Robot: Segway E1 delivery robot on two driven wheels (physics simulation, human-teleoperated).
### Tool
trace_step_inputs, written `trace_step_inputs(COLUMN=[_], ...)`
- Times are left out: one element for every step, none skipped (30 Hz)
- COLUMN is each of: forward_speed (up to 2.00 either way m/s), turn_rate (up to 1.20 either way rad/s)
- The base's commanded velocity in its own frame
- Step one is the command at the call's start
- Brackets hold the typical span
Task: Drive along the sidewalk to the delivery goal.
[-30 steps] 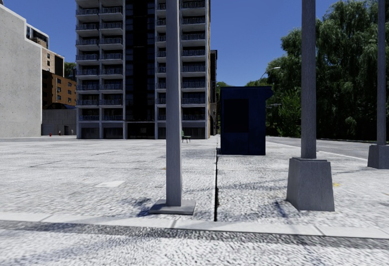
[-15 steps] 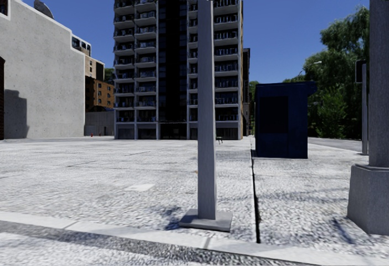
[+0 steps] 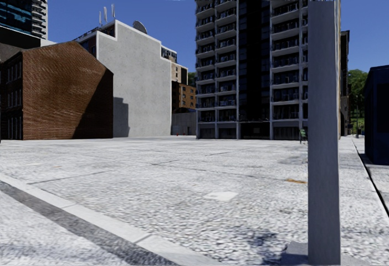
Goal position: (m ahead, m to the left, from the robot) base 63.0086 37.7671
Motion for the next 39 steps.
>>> trace_step_inputs(forward_speed=[0.98,0.98,0.98,0.98,0.98,0.98,0.98,0.99,0.99,0.99,0.99,0.99,0.99,0.99,0.99,0.99,1.00,1.00,1.00,1.00,1.00,1.00,1.01,1.01,1.01,1.12,1.19,1.23,1.24,1.24,1.25,1.25,1.25,1.29,1.31,1.31,1.31,1.31,1.31], turn_rate=[0.90,0.90,0.90,0.86,0.73,0.73,0.47,0.00,0.00,0.00,0.00,0.00,0.00,0.00,0.00,0.00,0.00,0.00,0.00,0.00,0.00,0.00,0.00,0.00,0.00,0.00,0.00,0.00,0.00,0.00,0.00,0.00,0.00,0.00,0.00,0.00,-0.02,-0.04,-0.09])
